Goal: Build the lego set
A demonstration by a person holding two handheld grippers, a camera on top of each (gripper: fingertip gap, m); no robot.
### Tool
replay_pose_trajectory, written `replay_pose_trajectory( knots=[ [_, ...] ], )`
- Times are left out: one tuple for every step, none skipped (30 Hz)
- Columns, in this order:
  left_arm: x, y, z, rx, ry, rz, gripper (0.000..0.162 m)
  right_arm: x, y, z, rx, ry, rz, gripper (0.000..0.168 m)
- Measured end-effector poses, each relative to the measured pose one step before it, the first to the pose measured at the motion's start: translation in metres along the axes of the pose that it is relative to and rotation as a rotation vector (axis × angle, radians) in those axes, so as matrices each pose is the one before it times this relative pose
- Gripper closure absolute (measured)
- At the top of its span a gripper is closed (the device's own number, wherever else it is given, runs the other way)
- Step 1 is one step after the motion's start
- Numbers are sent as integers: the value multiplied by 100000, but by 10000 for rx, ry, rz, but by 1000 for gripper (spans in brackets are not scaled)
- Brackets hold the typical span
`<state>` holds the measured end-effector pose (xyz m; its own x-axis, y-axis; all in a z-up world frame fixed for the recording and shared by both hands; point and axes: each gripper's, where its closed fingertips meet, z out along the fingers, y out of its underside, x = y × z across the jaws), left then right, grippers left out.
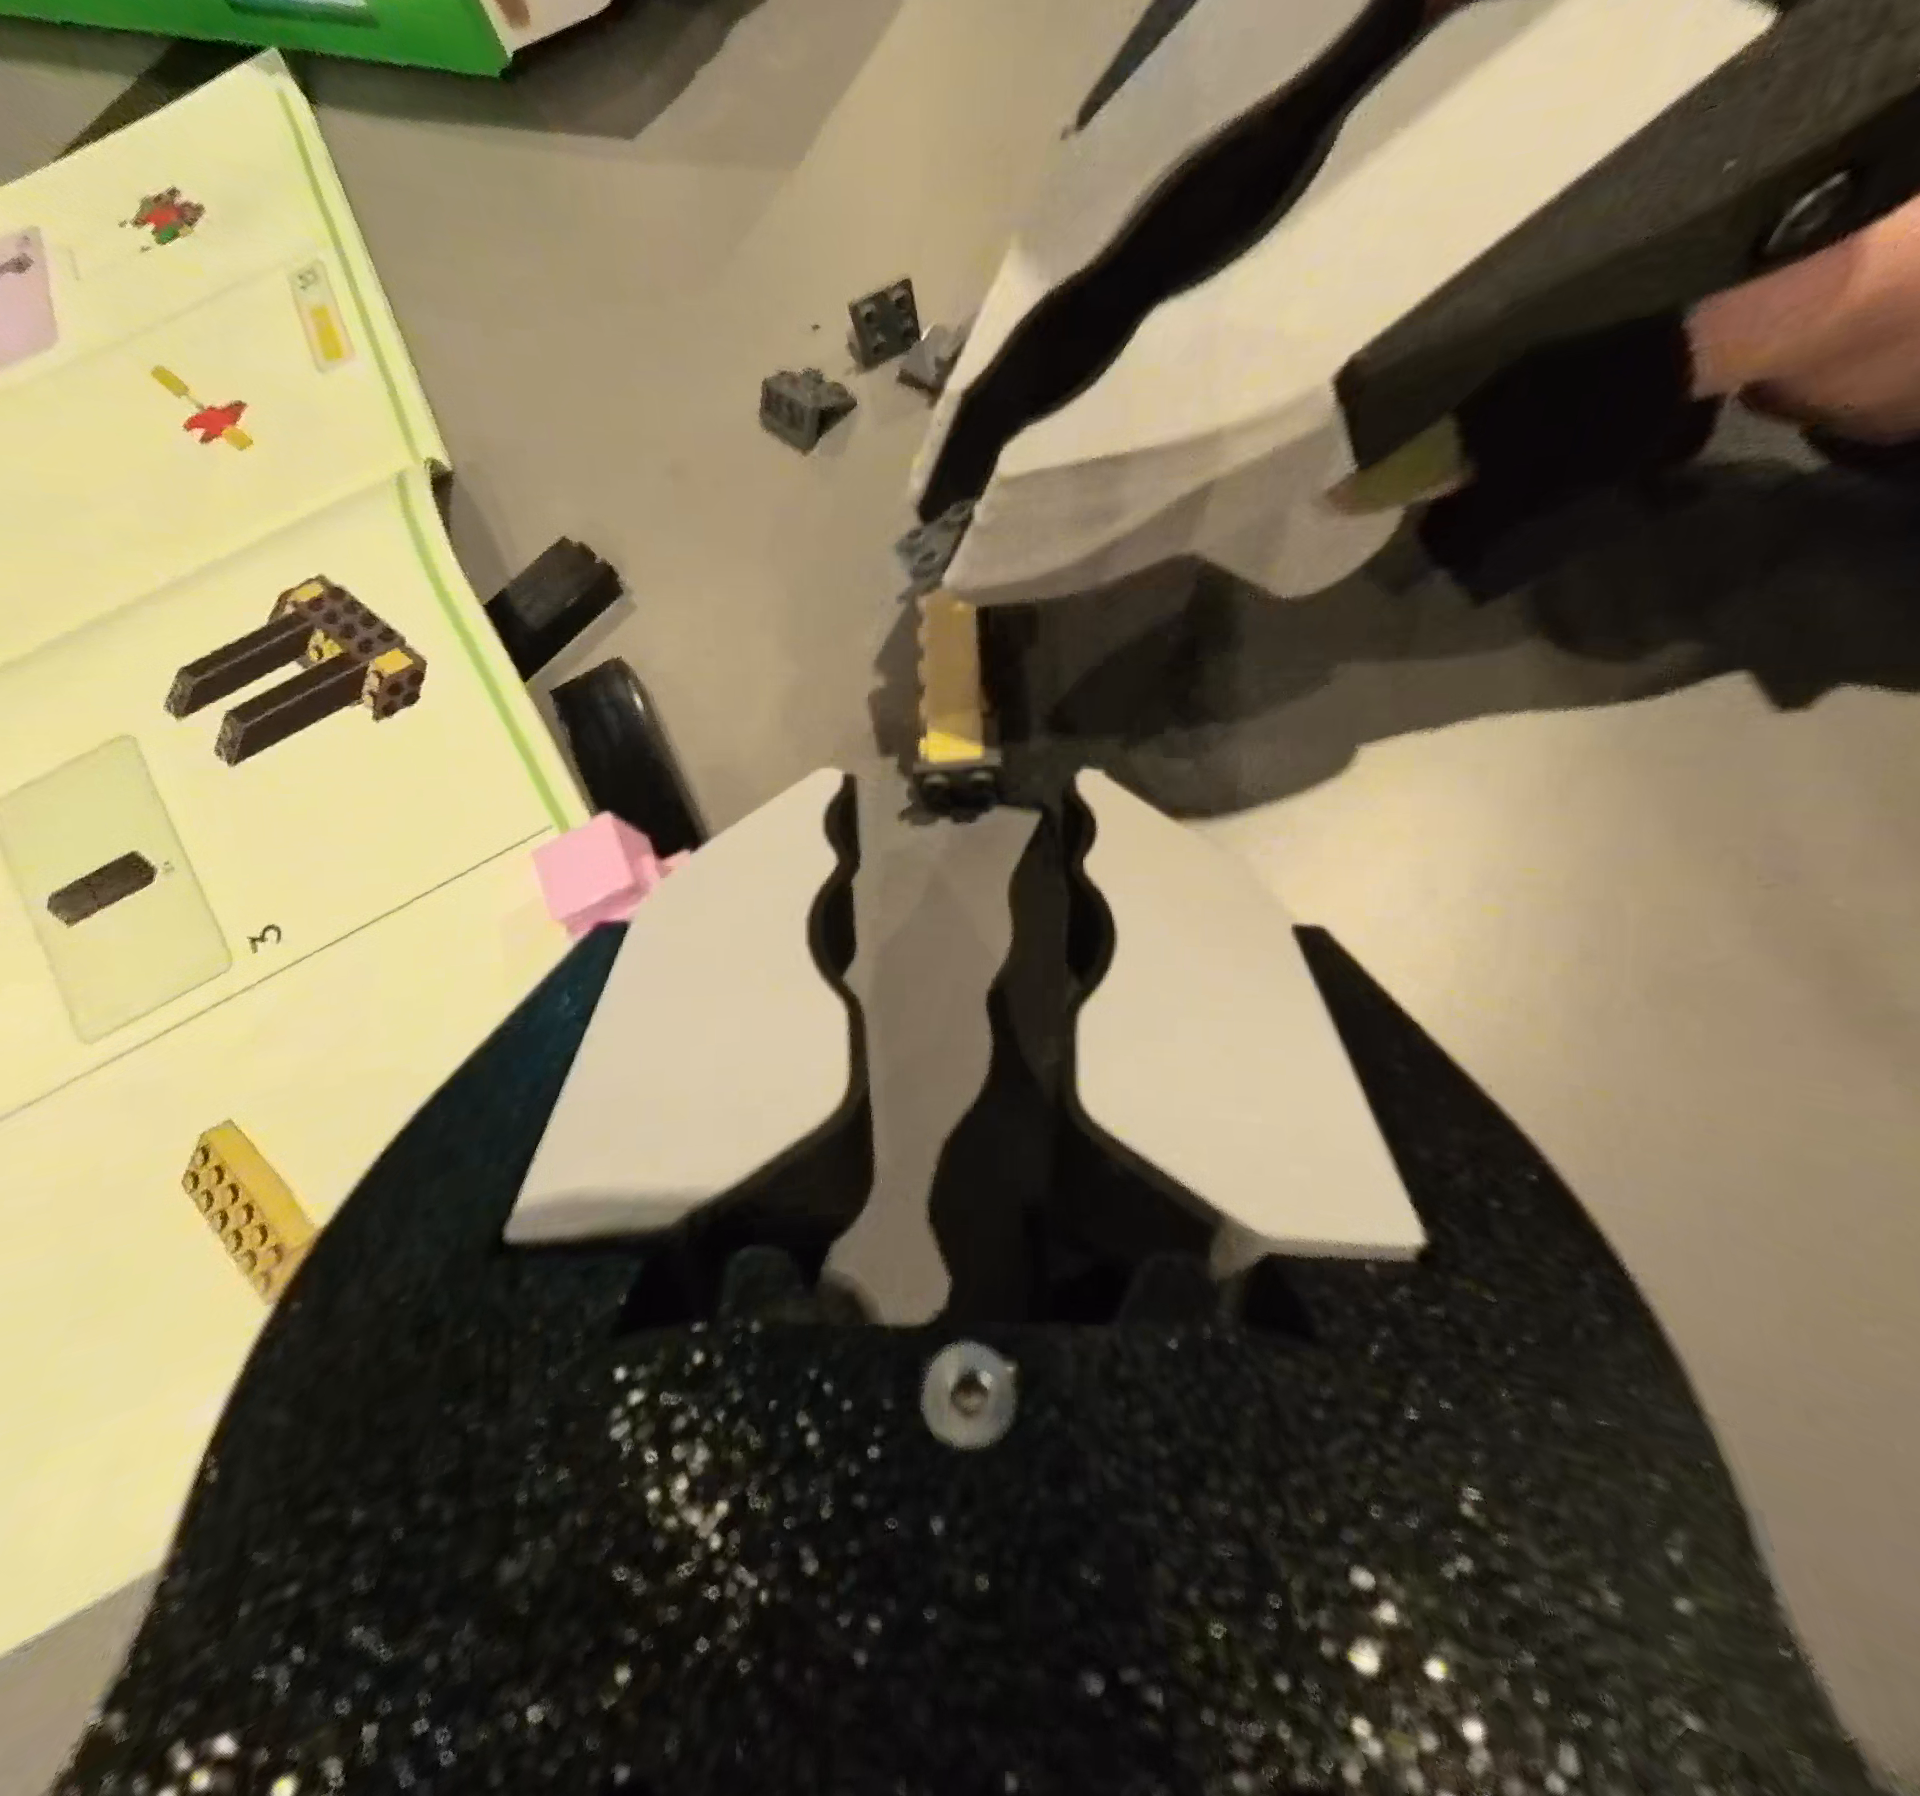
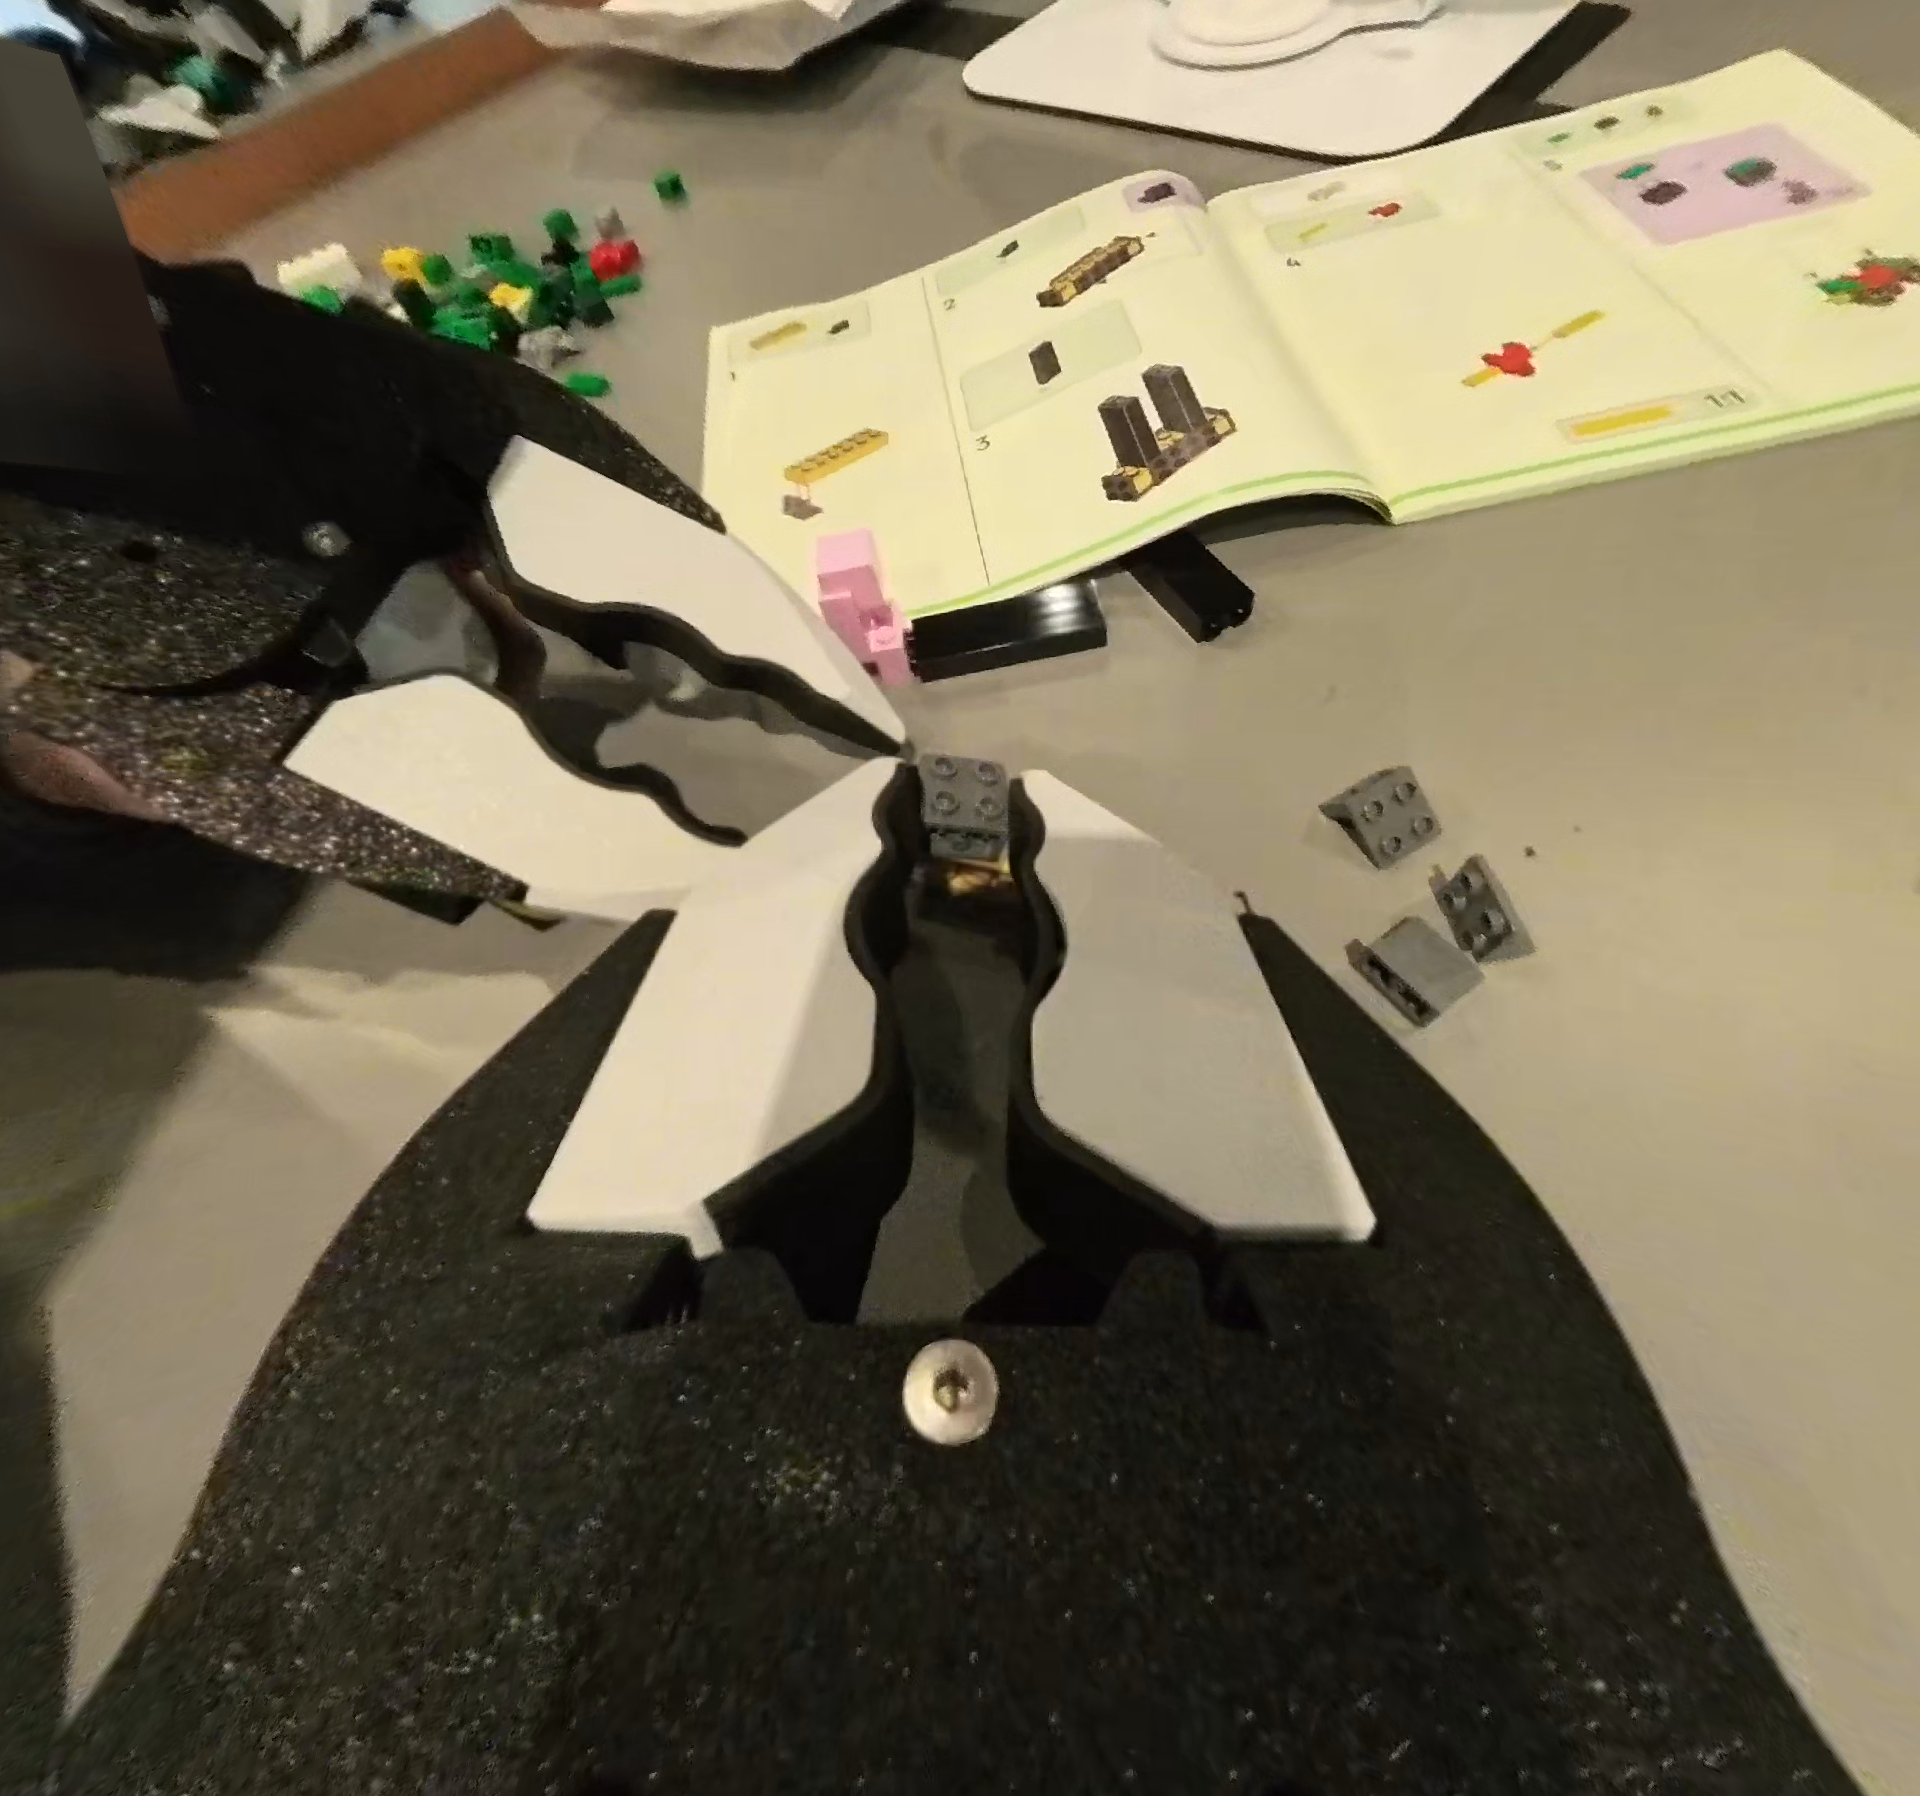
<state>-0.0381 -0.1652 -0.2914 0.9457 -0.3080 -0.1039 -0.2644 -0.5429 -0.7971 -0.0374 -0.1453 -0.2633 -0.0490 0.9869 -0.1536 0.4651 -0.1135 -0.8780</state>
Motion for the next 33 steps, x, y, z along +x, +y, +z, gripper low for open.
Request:
replay_pose_trajectory(
  knots=[
    [-137, 294, -8, -149, -85, 137, 128, 144, 185, 41, -120, 243, -102, 152],
    [-8, 258, 19, -141, -32, 145, 131, 128, 184, 79, -134, 332, -226, 152],
    [102, 216, 42, -128, 6, 154, 135, 10, 199, 128, -166, 312, -283, 152],
    [103, 69, 20, -48, -5, 135, 138, -91, 169, 154, -141, 259, -260, 152],
    [62, -16, 5, 13, -13, 87, 142, -138, 139, 140, -113, 216, -182, 153],
    [9, -14, 2, 7, -7, 19, 142, -171, 49, 96, -50, 155, -141, 152],
    [-36, 10, 4, -12, 9, -46, 142, -118, -16, 48, -17, 141, -86, 152],
    [-35, 25, 24, -23, 38, -76, 141, -57, -29, 39, -10, 134, -29, 152],
    [-83, 24, 24, -16, 24, -72, 141, -78, 17, 64, -37, 78, 6, 152],
    [-120, 14, 14, -10, 0, -61, 141, -80, 56, 84, -55, 54, 4, 152],
    [-57, 15, 23, -9, 43, -57, 141, -14, 31, 69, -46, 89, -39, 153],
    [-11, 7, 15, -10, 74, -67, 141, -21, 2, 67, -27, 76, -67, 153],
    [11, 2, 13, -8, 70, -61, 141, -49, -11, 66, -23, 43, -45, 152],
    [-12, 1, 19, -5, 41, -37, 141, -24, 25, 67, -38, 49, -43, 152],
    [-69, -28, 44, -1, -10, -5, 141, 25, 44, 64, -48, 85, -62, 152],
    [-91, -47, 60, 3, -33, 17, 141, 83, 42, 35, -36, 112, -48, 152],
    [-119, -70, 86, 3, -60, 20, 141, 56, 27, 37, -30, 78, -31, 152],
    [-101, -96, 110, 5, -58, 42, 141, 7, 35, 49, -39, 53, -40, 152],
    [-38, -106, 131, 5, -25, 65, 142, 5, 12, 46, -24, 48, -43, 152],
    [-18, -93, 129, 2, -22, 60, 143, 18, 1, 28, -9, 56, -27, 152],
    [-12, -78, 102, 1, -6, 49, 145, -1, 63, 45, -55, 39, -30, 152],
    [29, -52, 59, -3, 18, 25, 146, 25, 48, 38, -45, 54, -34, 152],
    [9, -15, 41, -5, 15, -6, 146, -4, 8, -41, -8, 51, -21, 152],
    [7, 4, 2, -3, 15, -14, 147, -105, -16, -69, 30, -10, 18, 152],
    [-1, 4, -2, -1, 5, -1, 147, -54, -45, -94, 48, 14, 29, 152],
    [6, -2, -3, 1, -8, 9, 147, 49, -20, -68, 30, 70, 21, 152],
    [-7, 1, -5, 1, -10, 10, 147, 102, 24, -2, -12, 76, 7, 152],
    [-4, 1, -5, 1, -10, 5, 146, 137, 80, 36, -60, 81, 7, 152],
    [2, 0, 0, 0, -1, -4, 146, 113, 83, 47, -56, 54, 3, 152],
    [5, 5, -3, -1, 8, -6, 146, 34, 51, 37, -35, -2, 32, 152],
    [9, 5, -3, -1, 12, -5, 146, 27, 18, 43, -17, -4, 27, 152],
    [12, 5, -3, -1, 15, -3, 147, 59, 49, 40, -39, 21, 25, 152],
    [16, 1, -1, -1, 13, 1, 147, 53, 58, 58, -54, 28, 23, 152]
  ],
)
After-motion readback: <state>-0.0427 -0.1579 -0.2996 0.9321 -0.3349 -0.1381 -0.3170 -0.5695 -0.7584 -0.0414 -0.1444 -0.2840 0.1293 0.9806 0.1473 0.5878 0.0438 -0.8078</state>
